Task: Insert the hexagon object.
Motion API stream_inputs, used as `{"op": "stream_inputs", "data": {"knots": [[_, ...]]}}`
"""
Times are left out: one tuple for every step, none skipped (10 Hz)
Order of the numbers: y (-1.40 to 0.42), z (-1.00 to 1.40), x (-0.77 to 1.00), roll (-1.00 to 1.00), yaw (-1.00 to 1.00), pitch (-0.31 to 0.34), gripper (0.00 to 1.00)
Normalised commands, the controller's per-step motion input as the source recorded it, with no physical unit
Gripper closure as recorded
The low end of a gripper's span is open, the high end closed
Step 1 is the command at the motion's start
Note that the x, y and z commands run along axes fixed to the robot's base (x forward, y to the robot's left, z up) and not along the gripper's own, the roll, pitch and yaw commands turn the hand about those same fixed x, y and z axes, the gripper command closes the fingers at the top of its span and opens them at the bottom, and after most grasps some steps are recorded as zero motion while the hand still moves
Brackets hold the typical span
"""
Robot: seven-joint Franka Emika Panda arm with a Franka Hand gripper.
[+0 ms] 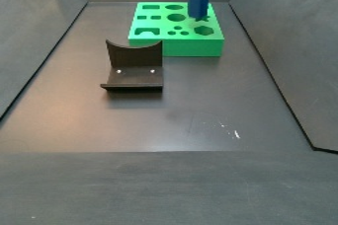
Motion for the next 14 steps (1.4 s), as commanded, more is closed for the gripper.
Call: {"op": "stream_inputs", "data": {"knots": [[0.3,-0.32,0.0,-0.15,-0.55,-0.081,1.0],[0.44,-0.09,-0.22,-0.09,-0.38,-0.001,1.0],[0.14,-0.02,-0.4,-0.05,-0.12,-0.067,1.0],[0.15,0.0,-0.51,-0.12,-0.07,-0.173,1.0],[0.0,-0.01,-0.33,-0.08,-0.02,-0.213,1.0],[-0.07,-0.23,0.03,-0.03,0.0,-0.123,1.0],[0.0,-0.41,0.32,-0.03,0.0,-0.094,1.0],[0.0,-0.49,0.39,-0.01,-0.04,-0.084,1.0],[0.05,-0.46,0.34,-0.03,-0.08,-0.073,1.0],[0.0,-0.51,0.27,-0.01,-0.04,-0.09,1.0],[0.0,-0.6,0.16,0.0,-0.03,-0.129,1.0],[0.0,-0.54,0.08,0.05,0.0,-0.074,1.0],[-0.01,-0.18,0.14,0.0,0.0,-0.006,1.0],[0.0,0.0,0.0,0.02,0.02,0.0,1.0]]}}
